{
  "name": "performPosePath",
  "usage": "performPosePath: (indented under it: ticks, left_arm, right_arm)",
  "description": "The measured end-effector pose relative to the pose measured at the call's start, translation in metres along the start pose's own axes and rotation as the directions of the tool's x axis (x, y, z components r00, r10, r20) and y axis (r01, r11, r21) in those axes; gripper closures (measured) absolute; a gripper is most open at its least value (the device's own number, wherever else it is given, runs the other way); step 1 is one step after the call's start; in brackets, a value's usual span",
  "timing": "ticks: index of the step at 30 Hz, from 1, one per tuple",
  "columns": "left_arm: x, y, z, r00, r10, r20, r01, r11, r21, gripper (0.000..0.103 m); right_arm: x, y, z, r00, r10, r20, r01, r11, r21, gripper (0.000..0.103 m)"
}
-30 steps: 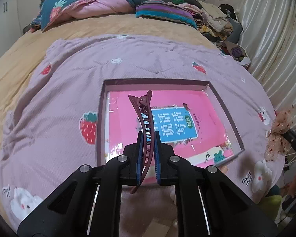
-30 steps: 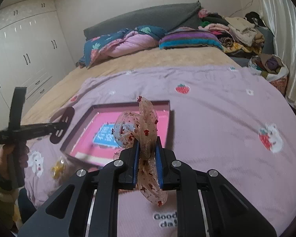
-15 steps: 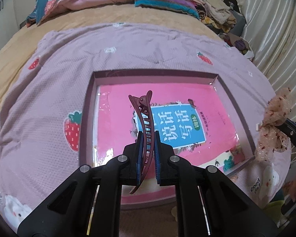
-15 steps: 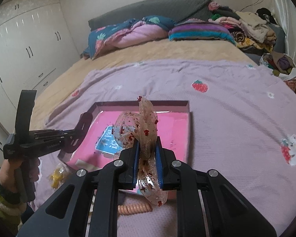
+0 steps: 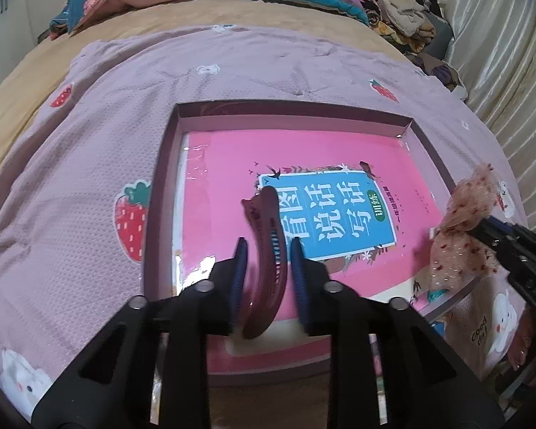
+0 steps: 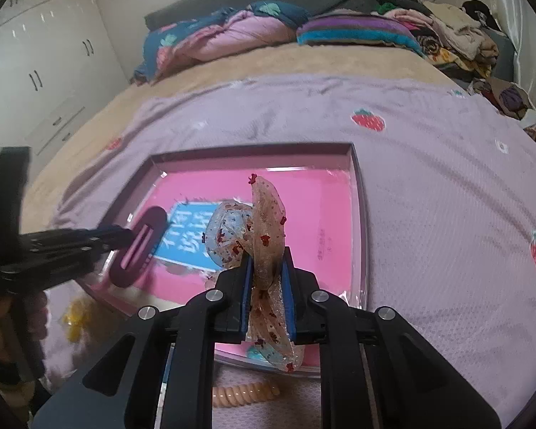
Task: Organize jewelry
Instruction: 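Lower the bow into the box and open the right tool while the left tool releases the clip there, then withdraw both tools from the box back over the jewelry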
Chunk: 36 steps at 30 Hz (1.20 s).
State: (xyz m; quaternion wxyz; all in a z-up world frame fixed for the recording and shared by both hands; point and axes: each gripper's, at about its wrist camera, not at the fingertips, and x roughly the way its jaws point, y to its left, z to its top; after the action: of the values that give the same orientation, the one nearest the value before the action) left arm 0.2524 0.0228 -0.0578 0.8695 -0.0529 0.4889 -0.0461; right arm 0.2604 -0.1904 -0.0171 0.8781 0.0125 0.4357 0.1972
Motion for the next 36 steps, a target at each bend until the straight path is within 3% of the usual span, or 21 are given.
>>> performPosePath:
  ticks: [2, 5, 9, 18, 20, 25, 36]
  left_arm:
    - [-0.004, 0.002, -0.002, 1.0, 0.01, 0.01, -0.01, 1.0, 0.002, 0.072]
    - [-0.012, 0.005, -0.006, 1.0, 0.015, 0.021, -0.015, 1.0, -0.003, 0.067]
    - [-0.022, 0.004, -0.009, 0.999, 0.028, 0.039, -0.027, 1.0, -0.007, 0.052]
    - [-0.059, 0.003, -0.017, 0.995, 0.038, 0.093, -0.035, 0.999, -0.028, 0.03]
    - [-0.07, 0.003, -0.017, 0.993, 0.037, 0.11, -0.034, 0.999, -0.032, 0.02]
    - [-0.099, -0.002, -0.021, 0.987, 0.041, 0.156, -0.037, 0.999, -0.033, 0.011]
    - [-0.149, -0.014, -0.04, 0.97, 0.046, 0.24, -0.04, 0.999, -0.027, 0.01]
  right_arm:
    - [0.003, -0.002, -0.003, 1.0, -0.006, -0.008, 0.007, 1.0, 0.004, 0.082]
    - [0.005, -0.003, -0.007, 1.0, -0.017, -0.014, 0.018, 1.0, 0.005, 0.074]
    - [-0.003, -0.003, -0.011, 1.0, -0.03, -0.002, 0.03, 1.0, 0.009, 0.052]
    - [-0.056, -0.004, -0.014, 0.993, -0.034, 0.11, 0.032, 0.999, 0.021, 0.023]
    - [-0.072, -0.003, -0.014, 0.99, -0.036, 0.139, 0.034, 0.999, 0.018, 0.019]
    - [-0.107, -0.002, -0.017, 0.979, -0.034, 0.202, 0.032, 0.999, 0.015, 0.01]
    - [-0.165, 0.003, -0.032, 0.958, -0.02, 0.286, 0.016, 1.0, 0.016, 0.007]
